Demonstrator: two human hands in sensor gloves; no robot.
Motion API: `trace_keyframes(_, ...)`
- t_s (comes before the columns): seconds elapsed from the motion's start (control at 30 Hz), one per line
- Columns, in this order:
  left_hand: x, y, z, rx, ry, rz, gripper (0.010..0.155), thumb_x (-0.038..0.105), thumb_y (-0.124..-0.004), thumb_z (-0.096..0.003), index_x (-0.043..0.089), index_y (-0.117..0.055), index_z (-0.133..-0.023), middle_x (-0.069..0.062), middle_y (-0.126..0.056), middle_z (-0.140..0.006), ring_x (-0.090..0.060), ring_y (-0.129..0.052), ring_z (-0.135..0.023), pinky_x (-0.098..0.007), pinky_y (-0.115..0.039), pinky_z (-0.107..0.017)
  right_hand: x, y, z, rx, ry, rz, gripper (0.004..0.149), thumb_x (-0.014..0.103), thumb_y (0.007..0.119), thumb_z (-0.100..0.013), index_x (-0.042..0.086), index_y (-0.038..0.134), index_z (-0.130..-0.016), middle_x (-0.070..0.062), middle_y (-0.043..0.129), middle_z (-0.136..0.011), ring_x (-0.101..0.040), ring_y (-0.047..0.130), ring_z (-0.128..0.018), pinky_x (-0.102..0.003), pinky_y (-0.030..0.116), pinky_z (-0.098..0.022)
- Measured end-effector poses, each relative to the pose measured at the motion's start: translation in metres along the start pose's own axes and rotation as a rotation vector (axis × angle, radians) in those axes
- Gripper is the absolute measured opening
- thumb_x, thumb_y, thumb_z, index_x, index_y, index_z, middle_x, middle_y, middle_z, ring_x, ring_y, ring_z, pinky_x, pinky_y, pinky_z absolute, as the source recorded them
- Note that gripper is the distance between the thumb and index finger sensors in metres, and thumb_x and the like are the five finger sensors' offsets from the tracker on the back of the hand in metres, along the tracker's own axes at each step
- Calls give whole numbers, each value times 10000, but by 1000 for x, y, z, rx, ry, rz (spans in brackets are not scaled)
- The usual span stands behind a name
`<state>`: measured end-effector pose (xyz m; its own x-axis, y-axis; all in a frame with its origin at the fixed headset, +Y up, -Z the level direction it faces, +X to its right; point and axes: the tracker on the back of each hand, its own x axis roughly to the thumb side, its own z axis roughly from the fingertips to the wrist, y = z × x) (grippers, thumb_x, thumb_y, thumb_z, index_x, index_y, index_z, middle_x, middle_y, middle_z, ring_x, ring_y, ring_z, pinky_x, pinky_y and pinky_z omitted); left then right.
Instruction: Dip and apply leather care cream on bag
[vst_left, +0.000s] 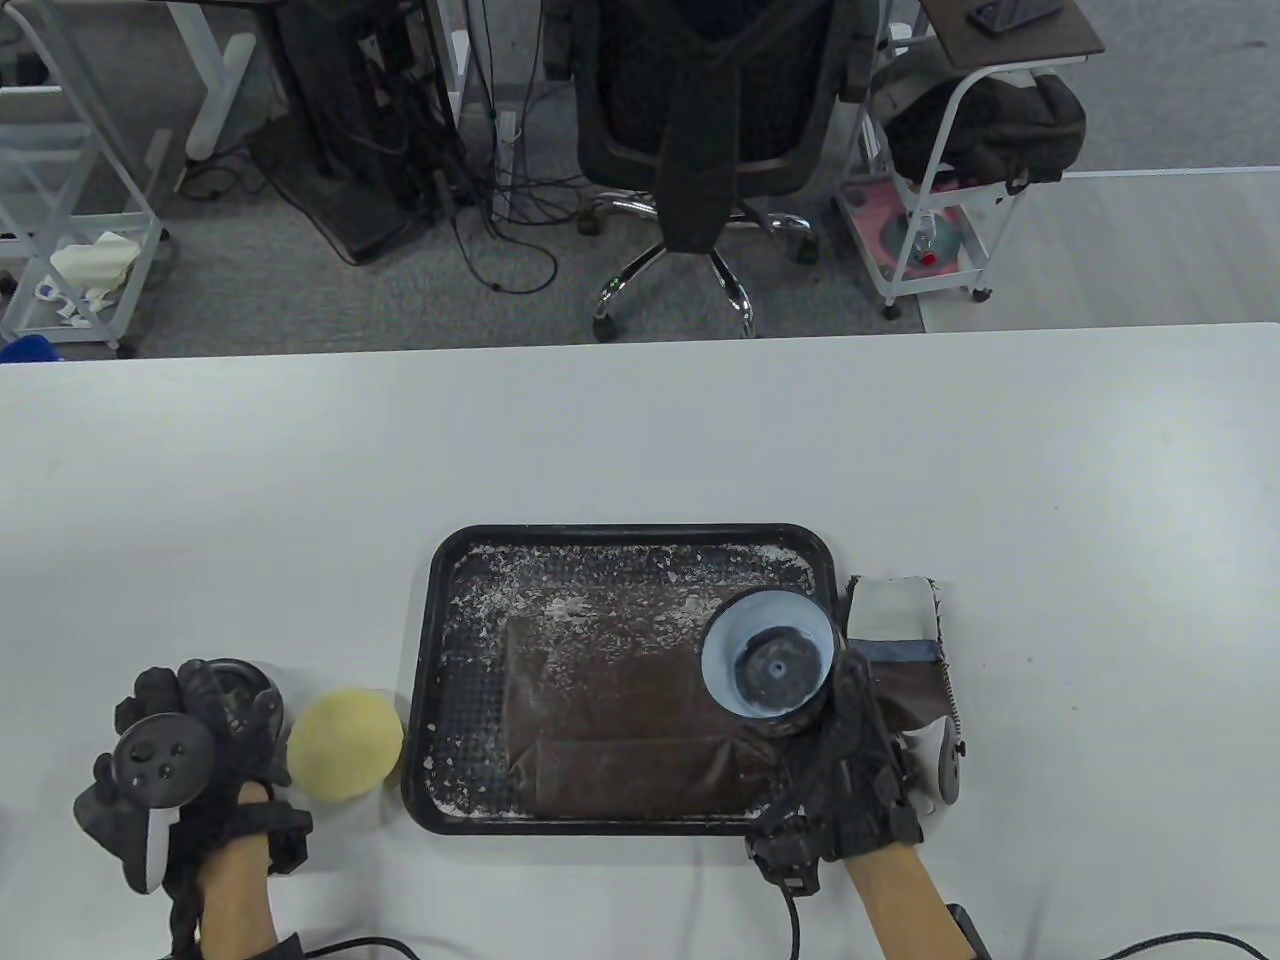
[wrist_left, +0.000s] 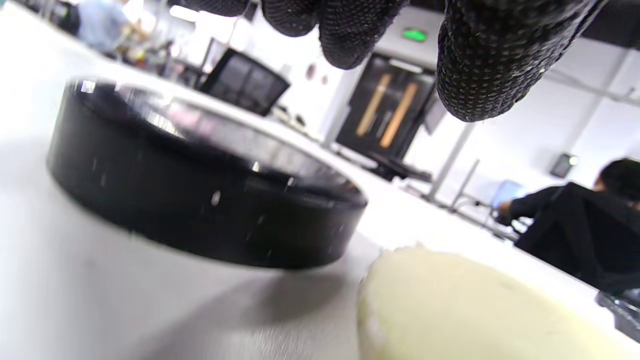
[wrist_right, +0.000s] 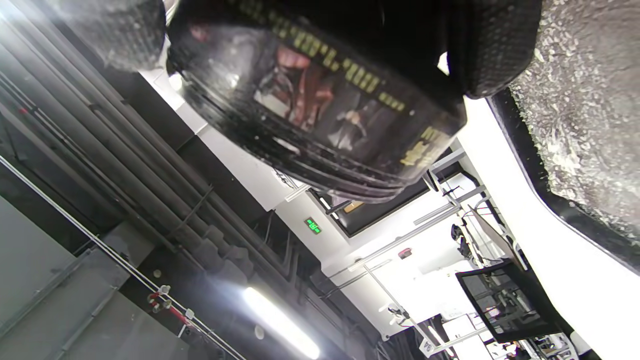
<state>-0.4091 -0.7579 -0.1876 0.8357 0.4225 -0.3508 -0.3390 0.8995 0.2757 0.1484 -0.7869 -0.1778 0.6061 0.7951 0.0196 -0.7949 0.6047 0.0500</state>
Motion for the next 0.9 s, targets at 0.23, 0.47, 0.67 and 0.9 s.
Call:
trace_keyframes(0.23,33,12,22,17,-182,-65,716,459,-866,-479,85,-690,-1063,-282,-499,-1139,-584,-619,-1001,-767,-476,-670,4,1,1,11,-5,34,989,624,786,-622,61,173,-1156,-327,350,-1149,-615,610,-990,-645,742,-614)
trace_keyframes(0.47,63,0,34,-160,-348,-212,619,388,-904,-468,129,-780,-1016,-242,-698,-1079,-483,-857,-881,-641,-681,-636,4,0,1,-18,12,50,887,516,776,-664,30,217,-1152,-365,402,-1114,-619,672,-946,-600,770,-612)
trace_keyframes(0.67,77,-18,39,-338,-382,-387,654,367,-908,-465,173,-709,-1057,-206,-658,-1116,-476,-810,-942,-651,-642,-673,6,-3,3,-60,29,115,857,488,769,-665,22,238,-1151,-370,435,-1100,-608,706,-930,-586,791,-597)
trace_keyframes(0.9,77,-39,38,-559,-378,-448,742,383,-897,-471,165,-582,-1106,-227,-513,-1152,-505,-672,-1015,-682,-550,-707,5,-4,2,-64,27,134,844,481,767,-666,23,250,-1151,-369,447,-1097,-603,716,-923,-580,795,-593)
